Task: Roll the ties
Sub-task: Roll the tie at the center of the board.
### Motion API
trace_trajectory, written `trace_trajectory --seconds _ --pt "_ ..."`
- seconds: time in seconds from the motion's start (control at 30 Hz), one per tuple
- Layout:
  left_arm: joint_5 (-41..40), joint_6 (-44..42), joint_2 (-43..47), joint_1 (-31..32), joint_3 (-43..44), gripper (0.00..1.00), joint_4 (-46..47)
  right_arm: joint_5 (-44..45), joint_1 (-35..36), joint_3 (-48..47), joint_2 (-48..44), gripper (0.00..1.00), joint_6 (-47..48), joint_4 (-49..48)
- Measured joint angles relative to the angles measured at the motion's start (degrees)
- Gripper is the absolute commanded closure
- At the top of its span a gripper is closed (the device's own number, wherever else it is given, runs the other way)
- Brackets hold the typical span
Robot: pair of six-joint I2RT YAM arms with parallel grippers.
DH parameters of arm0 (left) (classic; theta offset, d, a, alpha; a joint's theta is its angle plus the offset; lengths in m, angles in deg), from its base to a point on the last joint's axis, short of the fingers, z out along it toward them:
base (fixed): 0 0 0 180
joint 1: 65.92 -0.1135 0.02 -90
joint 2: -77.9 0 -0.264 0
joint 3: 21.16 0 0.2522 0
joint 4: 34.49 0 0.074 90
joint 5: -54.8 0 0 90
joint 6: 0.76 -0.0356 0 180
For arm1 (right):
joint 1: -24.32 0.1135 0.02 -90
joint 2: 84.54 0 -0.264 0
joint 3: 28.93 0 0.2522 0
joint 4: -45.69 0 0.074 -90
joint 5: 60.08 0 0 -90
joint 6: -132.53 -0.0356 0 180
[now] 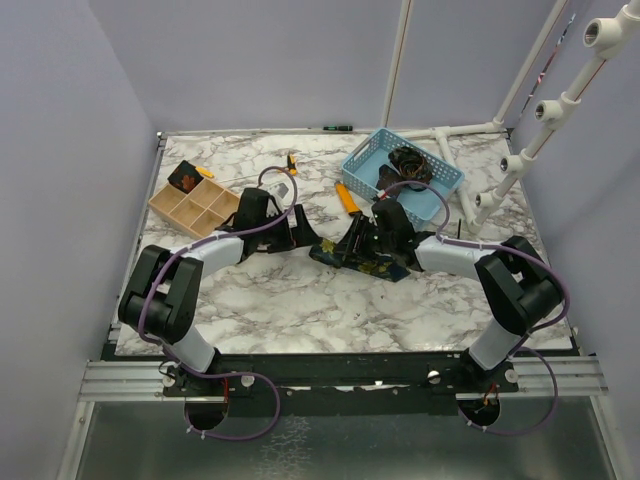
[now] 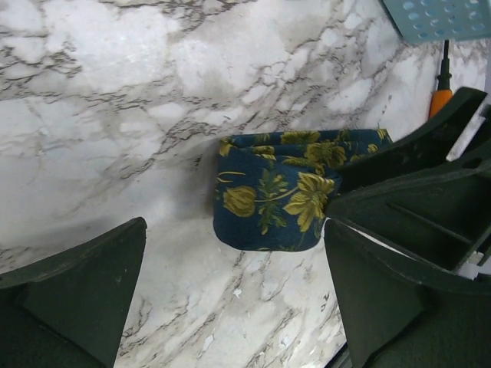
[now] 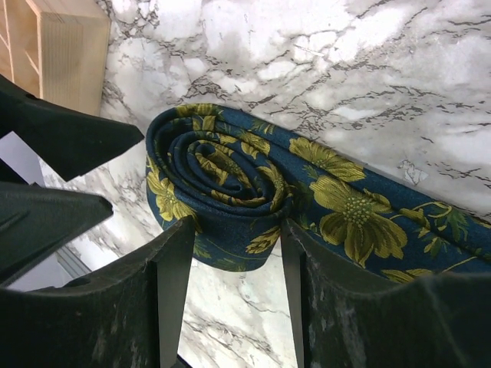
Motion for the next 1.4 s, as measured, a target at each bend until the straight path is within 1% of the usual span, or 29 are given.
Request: trace_trajectory --seconds 0.23,0.37,0.53,0.87,1.2,1.4 --pt "-3.54 4.9 0.07 -2.21 -4.59 0.01 3.32 0.9 0.0 0.0 -0.04 0.43 3.04 1.55" --pt "-3.08 5.4 -0.57 -3.28 -3.58 0.01 3.3 1.55 0.0 -0.02 -0.81 0.41 5.01 3.3" --pt "-1.6 4.39 -0.83 -3.5 -2.89 0.01 3.37 2.6 0.0 -0.85 -1.79 0.4 7.3 4.92" --pt "4.09 1.75 -1.49 -3.43 -2.89 0.03 5.18 4.09 0.0 -0.9 -2.01 0.43 9.6 7.32" --pt "8.52 1.16 -5.66 -2.75 -2.73 0.04 7.89 4.11 0.0 -0.9 -1.92 0.49 10.01 7.19" --pt "11.13 0.2 -8.44 -1.03 -0.13 0.04 8.55 4.22 0.0 -0.68 -1.42 0.5 10.47 6.56"
